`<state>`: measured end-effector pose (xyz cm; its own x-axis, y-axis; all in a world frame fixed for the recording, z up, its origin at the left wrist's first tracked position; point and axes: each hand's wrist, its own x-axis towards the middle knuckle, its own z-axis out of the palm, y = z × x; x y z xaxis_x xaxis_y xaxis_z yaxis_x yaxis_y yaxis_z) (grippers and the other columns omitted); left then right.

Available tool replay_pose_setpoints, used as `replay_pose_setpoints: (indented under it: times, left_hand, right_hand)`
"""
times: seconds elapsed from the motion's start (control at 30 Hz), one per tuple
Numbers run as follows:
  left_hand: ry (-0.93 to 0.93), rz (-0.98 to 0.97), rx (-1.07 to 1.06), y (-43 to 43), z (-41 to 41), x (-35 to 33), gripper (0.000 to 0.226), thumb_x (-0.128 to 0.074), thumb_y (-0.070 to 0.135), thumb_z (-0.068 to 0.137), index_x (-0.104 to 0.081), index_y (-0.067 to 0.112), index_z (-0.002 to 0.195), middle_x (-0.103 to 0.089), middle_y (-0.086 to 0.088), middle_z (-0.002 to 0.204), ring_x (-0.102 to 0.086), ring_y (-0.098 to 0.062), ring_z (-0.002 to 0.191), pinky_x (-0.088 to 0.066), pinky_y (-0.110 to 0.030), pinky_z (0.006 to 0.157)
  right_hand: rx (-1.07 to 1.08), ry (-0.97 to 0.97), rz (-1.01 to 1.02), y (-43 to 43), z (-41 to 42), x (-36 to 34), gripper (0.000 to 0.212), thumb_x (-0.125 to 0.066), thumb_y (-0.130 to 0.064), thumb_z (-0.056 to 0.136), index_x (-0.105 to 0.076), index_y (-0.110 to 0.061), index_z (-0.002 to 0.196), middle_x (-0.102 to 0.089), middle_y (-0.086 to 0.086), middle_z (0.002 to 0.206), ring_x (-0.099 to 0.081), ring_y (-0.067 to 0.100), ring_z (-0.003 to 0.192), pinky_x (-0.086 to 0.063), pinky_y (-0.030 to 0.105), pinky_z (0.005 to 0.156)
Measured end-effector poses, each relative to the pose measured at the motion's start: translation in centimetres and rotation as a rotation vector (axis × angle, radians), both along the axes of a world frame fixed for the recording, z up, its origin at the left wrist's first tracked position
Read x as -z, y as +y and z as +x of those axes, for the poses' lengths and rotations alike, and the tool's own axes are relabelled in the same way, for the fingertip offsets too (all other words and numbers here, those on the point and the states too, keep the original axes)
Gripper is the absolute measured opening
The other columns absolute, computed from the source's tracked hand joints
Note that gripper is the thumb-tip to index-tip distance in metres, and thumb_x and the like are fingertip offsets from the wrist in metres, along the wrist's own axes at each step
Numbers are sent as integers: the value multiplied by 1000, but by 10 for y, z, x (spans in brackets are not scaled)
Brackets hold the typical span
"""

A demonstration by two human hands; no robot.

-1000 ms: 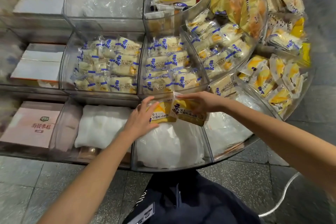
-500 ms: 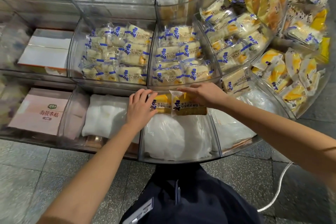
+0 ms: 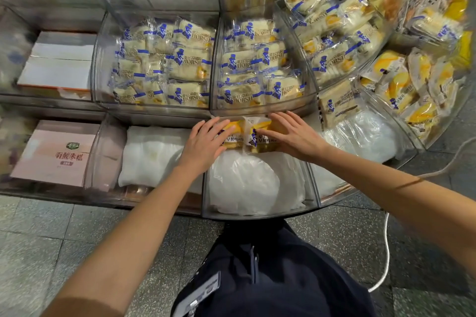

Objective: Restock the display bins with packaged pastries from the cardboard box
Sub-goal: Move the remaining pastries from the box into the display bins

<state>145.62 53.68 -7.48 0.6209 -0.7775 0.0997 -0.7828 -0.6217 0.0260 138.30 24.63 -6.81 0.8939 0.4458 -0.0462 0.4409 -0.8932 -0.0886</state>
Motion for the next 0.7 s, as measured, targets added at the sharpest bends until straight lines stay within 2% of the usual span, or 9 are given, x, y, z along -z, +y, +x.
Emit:
replay_pose_setpoints:
  times: [0.1,0.2,0.3,0.4,0.5,0.6,0.7]
  left_hand:
    - [15,54,-44,2,4,7,71,-82,33,76,-51,20,139,-53,-5,140,-41,-27,131,-37,-48,106]
    - [44,81,-63,1,8,6,70,-79,35,79,-50,20,141,-51,-6,142,-40,-28,132,-36,-49,105]
    - [90,106,-64,0,9,6,70,-74,37,83,-45,22,145,-46,-5,147,-35,-27,136,-30,-49,109]
    - [102,56,-69,1,7,7,73,-77,37,80,-46,21,145,-47,-5,146,-34,-27,135,-30,-51,110]
    - [80,-44,-67,2,3,9,71,-77,36,81,-47,19,143,-48,-7,145,-36,-27,136,-28,-50,112]
    - [42,-127,5,-7,-5,1,65,-65,38,87,-43,18,145,-43,-9,149,-31,-26,139,-17,-45,117]
    - [69,-62,120,-24,-13,-1,65,-54,46,90,-36,24,148,-35,-6,155,-27,-26,143,-16,-46,119]
  right_hand:
    - [-19,-24,-3,1,-1,2,81,-70,-40,86,-24,-31,152,-35,25,151,-34,39,140,-30,54,114]
    - [-64,-28,-34,-4,-1,3,91,-72,-44,83,-18,-30,154,-22,20,159,-25,37,145,-23,53,117]
    - [-52,-35,-74,-7,-3,8,92,-74,-31,83,-16,-29,155,-20,17,160,-24,34,146,-19,53,117]
    - [-2,-80,-68,-4,-4,14,88,-70,-19,83,-19,-22,155,-26,17,158,-28,32,145,-22,52,117]
    - [18,-104,-64,0,-4,17,89,-72,-31,83,-20,-16,154,-35,19,153,-36,33,141,-28,52,115]
    - [16,-75,-84,2,-4,20,90,-66,-47,86,-15,-22,155,-35,20,153,-36,36,140,-28,52,116]
    - [35,-75,-96,4,-5,23,90,-69,-43,84,-17,-25,156,-38,21,150,-39,38,137,-29,53,115]
